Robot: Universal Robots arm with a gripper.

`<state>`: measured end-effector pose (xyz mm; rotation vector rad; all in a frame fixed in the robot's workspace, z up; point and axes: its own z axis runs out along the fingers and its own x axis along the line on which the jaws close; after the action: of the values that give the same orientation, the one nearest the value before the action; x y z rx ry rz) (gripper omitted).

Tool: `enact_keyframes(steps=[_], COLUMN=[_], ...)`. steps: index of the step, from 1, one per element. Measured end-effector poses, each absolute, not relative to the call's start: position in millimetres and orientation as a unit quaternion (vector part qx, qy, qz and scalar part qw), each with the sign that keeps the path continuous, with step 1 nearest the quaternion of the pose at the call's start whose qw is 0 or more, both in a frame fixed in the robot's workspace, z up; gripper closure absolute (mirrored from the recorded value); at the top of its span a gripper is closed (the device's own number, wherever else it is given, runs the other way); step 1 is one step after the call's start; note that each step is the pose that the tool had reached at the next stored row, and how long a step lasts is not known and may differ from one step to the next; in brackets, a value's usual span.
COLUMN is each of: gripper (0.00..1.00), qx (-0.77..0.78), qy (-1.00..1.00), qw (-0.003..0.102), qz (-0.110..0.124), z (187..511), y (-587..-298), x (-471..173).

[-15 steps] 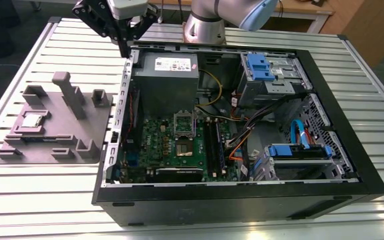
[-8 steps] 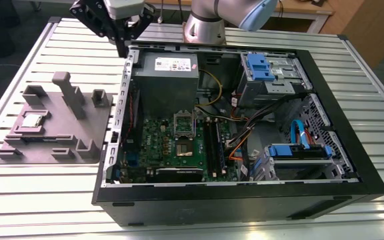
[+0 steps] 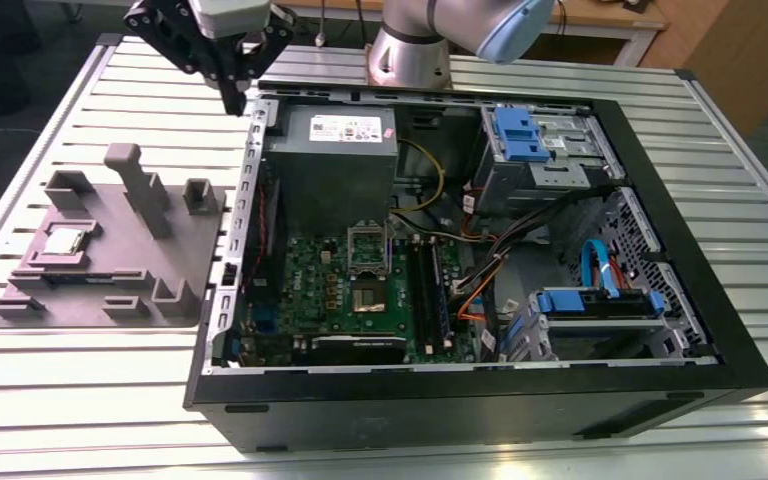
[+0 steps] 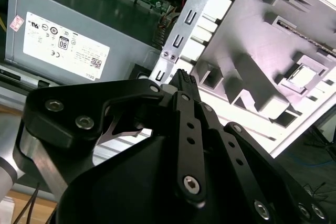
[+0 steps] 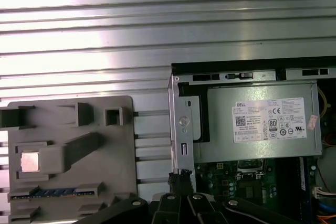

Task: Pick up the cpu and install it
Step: 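Reach for the cpu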

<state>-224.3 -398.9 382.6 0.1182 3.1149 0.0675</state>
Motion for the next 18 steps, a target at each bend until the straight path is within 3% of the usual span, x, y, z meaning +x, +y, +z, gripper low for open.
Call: enact_keyframes(steps=[18], gripper=[0.9], qx=[0.038], qy=[0.999], qw=[0.012], qz=[0.022], z=[382.4], y=[-398.9], x=[-239.3])
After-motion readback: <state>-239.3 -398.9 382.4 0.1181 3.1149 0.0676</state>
